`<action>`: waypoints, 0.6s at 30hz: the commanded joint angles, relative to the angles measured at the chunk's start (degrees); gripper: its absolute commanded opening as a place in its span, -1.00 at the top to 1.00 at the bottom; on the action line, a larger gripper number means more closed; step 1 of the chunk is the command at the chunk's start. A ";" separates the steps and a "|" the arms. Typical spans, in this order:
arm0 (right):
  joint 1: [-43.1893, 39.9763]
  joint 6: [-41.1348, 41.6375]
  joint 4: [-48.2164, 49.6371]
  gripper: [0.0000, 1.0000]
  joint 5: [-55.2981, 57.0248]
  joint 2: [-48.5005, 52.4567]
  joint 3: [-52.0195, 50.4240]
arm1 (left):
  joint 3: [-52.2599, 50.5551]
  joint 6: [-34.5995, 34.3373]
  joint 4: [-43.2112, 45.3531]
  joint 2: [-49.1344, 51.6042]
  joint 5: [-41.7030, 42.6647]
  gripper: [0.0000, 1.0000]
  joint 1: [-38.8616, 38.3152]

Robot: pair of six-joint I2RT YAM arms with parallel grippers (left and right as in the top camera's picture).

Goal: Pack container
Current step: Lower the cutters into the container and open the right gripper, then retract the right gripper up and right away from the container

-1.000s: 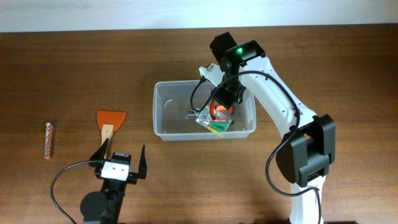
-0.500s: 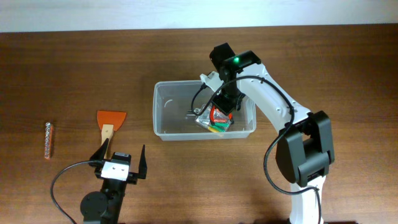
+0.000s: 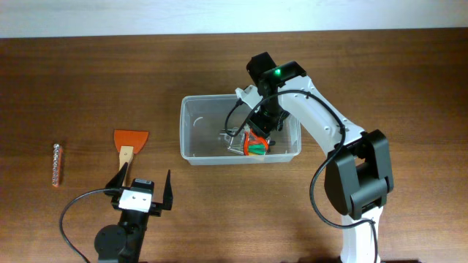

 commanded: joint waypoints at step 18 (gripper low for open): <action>-13.33 15.52 -16.04 -0.97 3.87 -0.26 37.16 | -0.28 0.68 -0.02 -0.26 -0.24 -0.99 -0.17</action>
